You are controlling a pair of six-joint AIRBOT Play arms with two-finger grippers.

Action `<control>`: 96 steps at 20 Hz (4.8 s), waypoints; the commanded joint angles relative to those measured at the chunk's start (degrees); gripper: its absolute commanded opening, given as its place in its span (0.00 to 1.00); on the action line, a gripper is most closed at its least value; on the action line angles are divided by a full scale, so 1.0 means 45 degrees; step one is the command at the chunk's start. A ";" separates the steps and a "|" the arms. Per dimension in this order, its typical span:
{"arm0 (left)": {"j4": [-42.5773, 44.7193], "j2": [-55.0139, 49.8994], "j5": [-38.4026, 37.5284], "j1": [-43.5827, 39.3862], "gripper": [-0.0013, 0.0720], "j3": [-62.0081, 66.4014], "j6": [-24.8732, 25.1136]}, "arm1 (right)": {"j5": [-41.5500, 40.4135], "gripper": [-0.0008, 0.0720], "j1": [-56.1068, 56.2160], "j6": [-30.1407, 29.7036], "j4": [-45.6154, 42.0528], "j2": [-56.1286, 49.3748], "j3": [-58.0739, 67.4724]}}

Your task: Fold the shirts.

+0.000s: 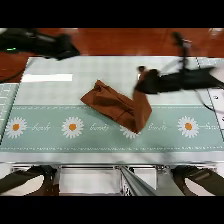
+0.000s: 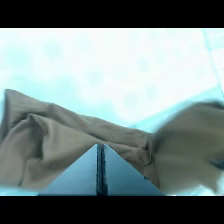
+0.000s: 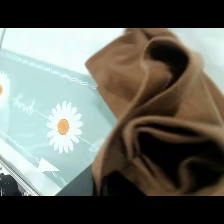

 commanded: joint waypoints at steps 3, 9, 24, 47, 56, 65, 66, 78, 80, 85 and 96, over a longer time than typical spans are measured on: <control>0.0432 0.6057 0.0797 0.0413 0.05 -0.5401 -0.0107 | -0.0243 0.05 0.2225 0.0432 -0.0097 -0.7640 0.6144; 0.0432 0.8087 0.2351 0.0058 0.05 -0.9447 -0.1253 | 0.1127 0.88 0.1909 0.0656 0.1608 -1.0302 0.8641; 0.0476 0.7665 0.2973 -0.0719 0.05 -1.0613 -0.1020 | -0.6849 0.86 -0.2550 0.4648 0.0787 0.4172 -1.0807; 0.0437 0.7198 0.4007 -0.1273 0.06 -1.0987 -0.1107 | 0.2312 0.05 -0.1715 0.1292 -0.2798 -0.4235 0.6305; 0.0437 0.7203 0.3988 -0.1273 0.06 -1.0987 -0.1107 | 0.5965 0.05 -0.6805 0.2618 -0.3157 -0.3672 0.9248; 0.0437 0.7198 0.4012 -0.1273 0.06 -1.0987 -0.1103 | 0.8291 0.04 -1.1992 0.3196 -0.6071 -0.1598 0.7495; 0.0437 0.7198 0.4012 -0.1273 0.05 -1.0987 -0.1107 | 0.8272 0.05 -1.2473 0.3196 -0.6368 -0.1073 0.6499; 0.0442 0.7159 0.4177 -0.1248 0.05 -1.0948 -0.1103 | 0.3779 0.88 -1.6966 0.4915 -1.0020 0.5489 -0.6101; 0.0442 0.6630 0.4158 -0.0894 0.05 -1.0200 -0.1059 | 0.2409 0.81 -1.6883 0.3900 -0.6965 0.5173 -0.5129; 0.0461 0.2569 0.3002 -0.0787 0.05 -0.4061 -0.0223 | -0.1632 0.05 -1.0836 -0.1515 0.2419 0.3050 -0.1399; 0.7237 -0.0874 0.1530 -0.1355 0.05 -0.4119 -0.3725 | 0.2001 0.05 -0.2739 0.4129 -1.0292 -0.3415 0.0476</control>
